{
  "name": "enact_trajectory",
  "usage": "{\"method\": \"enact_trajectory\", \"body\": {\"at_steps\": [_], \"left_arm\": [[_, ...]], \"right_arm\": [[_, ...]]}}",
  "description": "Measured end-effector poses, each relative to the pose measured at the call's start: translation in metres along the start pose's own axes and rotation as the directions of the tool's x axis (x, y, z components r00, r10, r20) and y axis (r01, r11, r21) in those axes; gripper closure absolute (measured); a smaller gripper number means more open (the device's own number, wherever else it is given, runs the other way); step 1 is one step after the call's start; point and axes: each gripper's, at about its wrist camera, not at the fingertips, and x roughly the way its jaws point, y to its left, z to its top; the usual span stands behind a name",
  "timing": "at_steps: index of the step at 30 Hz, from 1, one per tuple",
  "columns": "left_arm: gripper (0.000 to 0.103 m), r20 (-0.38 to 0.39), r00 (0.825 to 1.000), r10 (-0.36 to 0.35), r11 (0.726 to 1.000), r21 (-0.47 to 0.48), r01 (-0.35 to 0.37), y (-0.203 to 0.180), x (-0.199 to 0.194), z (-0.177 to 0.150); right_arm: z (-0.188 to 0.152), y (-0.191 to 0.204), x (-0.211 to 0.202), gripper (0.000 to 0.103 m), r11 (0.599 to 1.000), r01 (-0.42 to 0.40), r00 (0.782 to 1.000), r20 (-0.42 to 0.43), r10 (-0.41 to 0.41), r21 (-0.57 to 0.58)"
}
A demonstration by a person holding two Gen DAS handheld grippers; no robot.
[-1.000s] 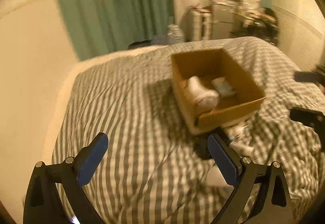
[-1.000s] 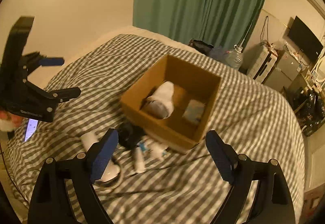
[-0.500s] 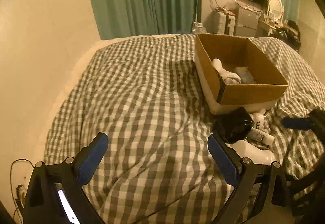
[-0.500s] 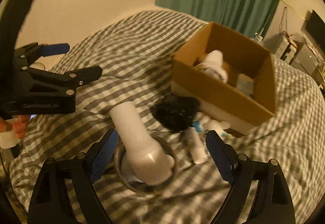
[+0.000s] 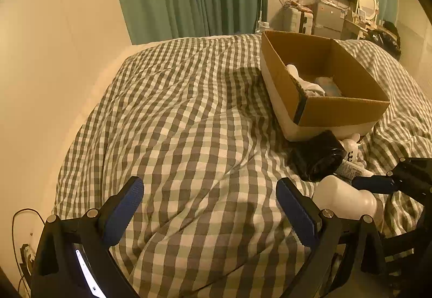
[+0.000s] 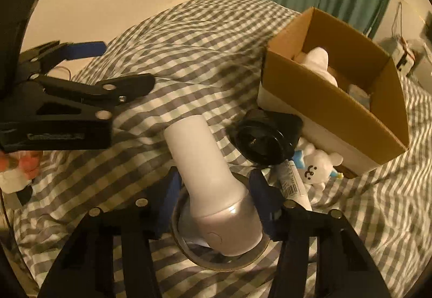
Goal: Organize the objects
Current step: 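Lift the hair dryer with the right tool while the left tool grasps the clear tape roll rim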
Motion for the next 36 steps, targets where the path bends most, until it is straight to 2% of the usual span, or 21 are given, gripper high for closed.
{"method": "enact_trajectory", "body": {"at_steps": [6, 14, 23, 29, 36], "left_arm": [[0.002, -0.003, 1.000, -0.005, 1.000, 0.012, 0.005, -0.008, -0.002, -0.002], [0.002, 0.004, 0.998, -0.056, 0.997, 0.056, 0.055, -0.034, -0.012, -0.004], [0.002, -0.035, 0.985, -0.168, 0.975, 0.142, 0.171, -0.082, -0.019, -0.012], [0.002, -0.060, 0.978, -0.199, 0.949, 0.239, 0.208, -0.119, -0.020, -0.019], [0.002, -0.090, 0.970, -0.227, 0.929, 0.280, 0.243, -0.135, -0.016, -0.024]], "right_arm": [[0.000, -0.006, -0.023, 0.064, 1.000, -0.004, 0.998, 0.066, 0.002, 0.025], [0.000, -0.036, -0.067, 0.063, 0.994, 0.049, 0.986, 0.152, -0.063, 0.098], [-0.028, -0.081, -0.076, 0.063, 0.970, 0.149, 0.978, 0.113, -0.173, 0.194], [-0.049, -0.100, -0.073, 0.063, 0.953, 0.168, 0.978, 0.081, -0.193, 0.251], [-0.052, -0.100, -0.060, 0.063, 0.954, 0.188, 0.977, 0.057, -0.207, 0.235]]}}
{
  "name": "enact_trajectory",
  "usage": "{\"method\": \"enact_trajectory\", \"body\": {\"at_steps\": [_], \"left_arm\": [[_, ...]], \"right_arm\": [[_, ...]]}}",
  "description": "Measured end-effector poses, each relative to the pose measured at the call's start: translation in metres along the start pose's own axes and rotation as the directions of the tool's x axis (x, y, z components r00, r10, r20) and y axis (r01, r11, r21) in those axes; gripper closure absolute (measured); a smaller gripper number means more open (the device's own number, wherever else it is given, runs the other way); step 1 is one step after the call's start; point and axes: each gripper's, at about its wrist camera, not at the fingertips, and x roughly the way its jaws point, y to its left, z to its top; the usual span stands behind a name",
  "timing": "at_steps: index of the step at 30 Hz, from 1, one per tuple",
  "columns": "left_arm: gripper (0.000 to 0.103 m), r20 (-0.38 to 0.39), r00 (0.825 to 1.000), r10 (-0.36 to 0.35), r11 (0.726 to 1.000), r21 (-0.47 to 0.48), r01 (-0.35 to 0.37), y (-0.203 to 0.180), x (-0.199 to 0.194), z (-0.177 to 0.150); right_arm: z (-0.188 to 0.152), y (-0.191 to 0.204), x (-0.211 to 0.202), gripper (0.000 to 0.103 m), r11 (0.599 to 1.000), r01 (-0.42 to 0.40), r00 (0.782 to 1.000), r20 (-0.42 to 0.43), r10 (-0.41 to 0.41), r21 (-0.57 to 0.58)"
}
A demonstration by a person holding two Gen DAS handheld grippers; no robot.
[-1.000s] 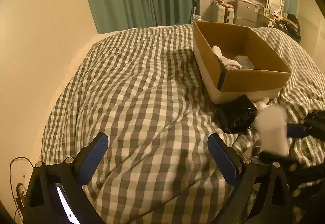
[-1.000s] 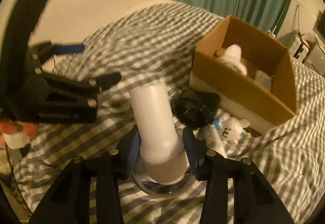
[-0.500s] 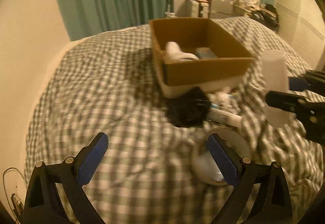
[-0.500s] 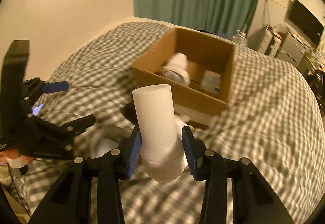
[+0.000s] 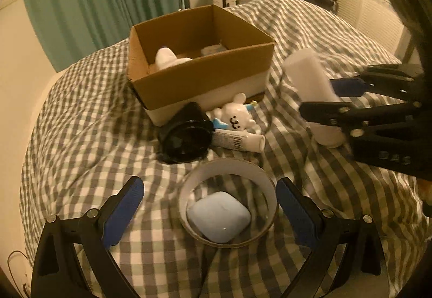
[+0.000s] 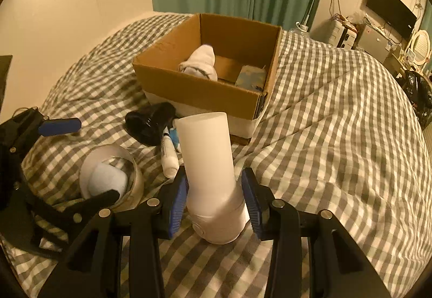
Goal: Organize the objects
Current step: 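Lift the hair dryer with the right tool while the left tool grasps the clear tape roll rim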
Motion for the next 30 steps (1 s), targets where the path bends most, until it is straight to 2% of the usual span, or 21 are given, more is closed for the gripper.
{"method": "enact_trajectory", "body": {"at_steps": [11, 20, 24, 27, 28, 30], "left_arm": [[0.001, -0.030, 0.999, -0.013, 1.000, -0.002, 0.013, -0.001, 0.010, -0.004], [0.000, -0.073, 0.996, -0.045, 0.999, 0.008, 0.045, -0.004, 0.022, -0.009], [0.000, -0.072, 0.996, -0.048, 0.999, 0.012, 0.049, -0.005, 0.022, -0.009], [0.000, -0.067, 0.995, -0.078, 0.997, -0.006, 0.078, -0.002, 0.023, -0.011], [0.002, -0.061, 0.994, -0.085, 0.996, -0.018, 0.084, 0.000, 0.022, -0.011], [0.020, -0.042, 0.994, -0.105, 0.994, -0.032, 0.103, 0.004, 0.018, -0.011]], "right_arm": [[-0.005, 0.006, 0.049, 0.058, 1.000, 0.011, 0.997, -0.071, -0.012, -0.015], [-0.007, 0.007, 0.032, 0.058, 1.000, 0.019, 0.999, -0.028, -0.019, -0.007], [-0.006, 0.010, 0.022, 0.059, 0.999, 0.030, 0.999, -0.015, -0.030, -0.014], [-0.007, 0.010, 0.015, 0.059, 0.999, 0.030, 1.000, -0.008, -0.030, -0.014], [-0.008, 0.009, 0.013, 0.059, 1.000, 0.029, 1.000, -0.007, -0.029, -0.012], [-0.010, 0.008, 0.011, 0.059, 1.000, 0.028, 1.000, -0.004, -0.028, -0.007]]}}
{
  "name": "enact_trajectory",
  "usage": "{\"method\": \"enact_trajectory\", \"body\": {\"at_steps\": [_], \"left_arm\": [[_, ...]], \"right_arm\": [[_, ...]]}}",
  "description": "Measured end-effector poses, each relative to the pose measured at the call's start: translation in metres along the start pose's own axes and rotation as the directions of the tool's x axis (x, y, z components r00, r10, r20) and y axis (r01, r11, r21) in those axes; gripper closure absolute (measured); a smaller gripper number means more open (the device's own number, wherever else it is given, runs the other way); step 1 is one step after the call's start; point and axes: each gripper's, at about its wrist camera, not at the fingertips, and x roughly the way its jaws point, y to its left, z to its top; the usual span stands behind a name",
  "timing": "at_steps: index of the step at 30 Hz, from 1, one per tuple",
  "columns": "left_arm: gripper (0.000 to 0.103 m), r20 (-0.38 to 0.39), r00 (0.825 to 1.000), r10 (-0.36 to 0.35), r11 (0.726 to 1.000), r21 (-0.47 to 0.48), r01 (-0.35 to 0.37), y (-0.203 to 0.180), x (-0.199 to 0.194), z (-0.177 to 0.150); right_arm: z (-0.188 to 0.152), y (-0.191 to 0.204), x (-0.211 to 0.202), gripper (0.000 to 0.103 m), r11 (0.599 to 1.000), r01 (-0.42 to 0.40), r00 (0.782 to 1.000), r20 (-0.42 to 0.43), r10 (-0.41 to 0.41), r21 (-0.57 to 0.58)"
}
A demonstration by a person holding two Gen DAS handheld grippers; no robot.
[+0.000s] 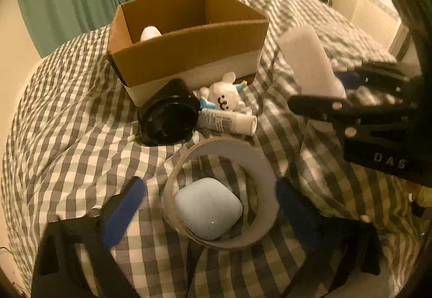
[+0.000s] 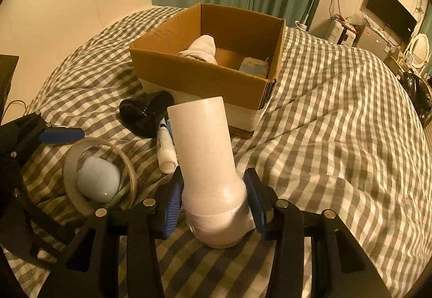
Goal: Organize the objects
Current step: 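Lift the hair dryer with the right tool while the left tool grasps the clear tape roll rim, then carry hair dryer and tape roll into the box and open both tools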
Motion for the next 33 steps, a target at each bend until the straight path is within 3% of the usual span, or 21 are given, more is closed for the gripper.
{"method": "enact_trajectory", "body": {"at_steps": [1, 8, 11, 23, 33], "left_arm": [[0.039, 0.000, 1.000, 0.004, 1.000, -0.003, -0.004, 0.001, -0.001, 0.001], [0.082, -0.002, 0.999, 0.041, 0.998, -0.050, -0.041, 0.018, -0.003, 0.002], [0.096, 0.000, 0.999, 0.046, 0.997, -0.066, -0.046, 0.025, -0.004, 0.002], [0.098, 0.079, 0.995, 0.054, 0.996, -0.068, -0.048, 0.033, -0.033, 0.012], [0.098, 0.184, 0.978, 0.102, 0.994, -0.058, -0.093, 0.052, -0.067, 0.054]], "right_arm": [[-0.001, 0.000, -0.001, 0.059, 1.000, -0.001, 1.000, -0.001, 0.001, 0.002], [-0.004, 0.002, -0.005, 0.059, 1.000, -0.003, 1.000, 0.004, 0.003, -0.001], [-0.004, 0.005, -0.007, 0.059, 1.000, -0.005, 1.000, 0.005, 0.005, -0.004], [-0.001, 0.009, -0.018, 0.059, 1.000, -0.004, 1.000, 0.024, 0.005, -0.014], [0.022, 0.013, -0.035, 0.059, 0.998, 0.009, 0.997, 0.071, -0.005, -0.055]]}}
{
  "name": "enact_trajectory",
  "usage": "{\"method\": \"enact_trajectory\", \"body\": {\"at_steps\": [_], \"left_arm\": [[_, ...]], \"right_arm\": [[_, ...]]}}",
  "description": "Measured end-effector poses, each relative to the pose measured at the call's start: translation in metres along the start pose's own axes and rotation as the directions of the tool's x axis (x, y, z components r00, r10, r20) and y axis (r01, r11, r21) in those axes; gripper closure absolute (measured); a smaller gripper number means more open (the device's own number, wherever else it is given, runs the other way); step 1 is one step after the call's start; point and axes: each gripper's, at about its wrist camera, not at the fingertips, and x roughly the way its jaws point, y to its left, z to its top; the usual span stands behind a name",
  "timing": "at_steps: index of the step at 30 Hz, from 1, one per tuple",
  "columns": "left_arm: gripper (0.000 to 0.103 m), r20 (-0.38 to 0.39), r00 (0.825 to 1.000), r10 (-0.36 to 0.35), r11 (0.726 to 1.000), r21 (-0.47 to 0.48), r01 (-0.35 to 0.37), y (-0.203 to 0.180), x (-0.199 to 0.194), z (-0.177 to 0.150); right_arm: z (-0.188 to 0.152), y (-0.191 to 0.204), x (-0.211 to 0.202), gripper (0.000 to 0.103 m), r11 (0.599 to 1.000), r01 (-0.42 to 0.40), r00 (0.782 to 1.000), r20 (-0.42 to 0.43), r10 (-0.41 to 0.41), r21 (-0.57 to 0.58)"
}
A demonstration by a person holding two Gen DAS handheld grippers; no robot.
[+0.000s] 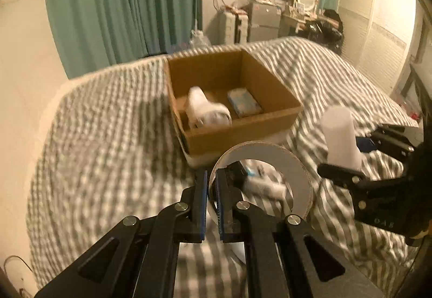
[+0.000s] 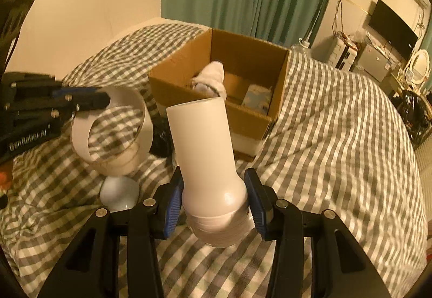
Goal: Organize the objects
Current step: 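Carry hair dryer and tape roll into the box and open both tools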
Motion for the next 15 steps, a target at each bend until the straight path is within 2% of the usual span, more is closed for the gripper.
{"method": "enact_trajectory", "body": {"at_steps": [8, 15], "left_arm": [[0.098, 0.060, 0.997, 0.038, 0.999, 0.010, -0.039, 0.012, -0.001, 0.041], [0.098, 0.063, 0.997, 0.037, 0.999, -0.002, -0.037, 0.024, 0.019, 0.075]], "right_arm": [[0.029, -0.006, -0.010, 0.059, 1.000, 0.015, 0.999, 0.046, -0.014, -0.020], [0.060, -0.019, -0.010, 0.059, 1.000, 0.001, 0.996, 0.084, -0.001, -0.009]]}}
